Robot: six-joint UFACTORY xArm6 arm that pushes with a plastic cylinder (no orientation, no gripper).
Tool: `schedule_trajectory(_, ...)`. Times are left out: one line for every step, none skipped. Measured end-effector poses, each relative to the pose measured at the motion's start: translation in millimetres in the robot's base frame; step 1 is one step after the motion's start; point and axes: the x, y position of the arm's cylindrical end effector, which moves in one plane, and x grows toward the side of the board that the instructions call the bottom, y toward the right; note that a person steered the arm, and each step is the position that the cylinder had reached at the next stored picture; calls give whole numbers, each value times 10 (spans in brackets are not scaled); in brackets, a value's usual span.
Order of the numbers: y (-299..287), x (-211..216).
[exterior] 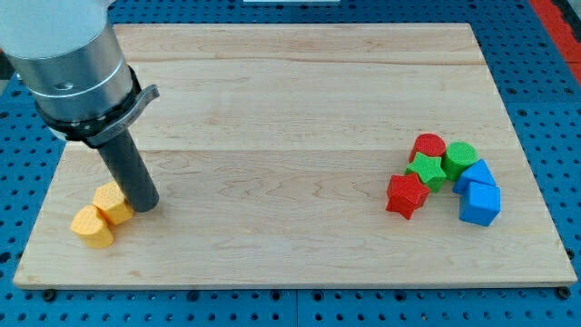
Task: Push the red star closer to the yellow heart and yellow hexagon
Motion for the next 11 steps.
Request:
schedule_trajectory(15, 0)
schedule_trajectory(576, 76)
schedule_trajectory(1366, 254)
schedule_trajectory(2190, 472)
schedule_trajectory(2996, 636)
schedule_trajectory(3114, 547)
schedule_trajectory(3114, 429)
schedule_trajectory(3122, 366)
schedule_trajectory(3228, 332)
schedule_trajectory(3285, 267)
schedule_trajectory(3285, 208)
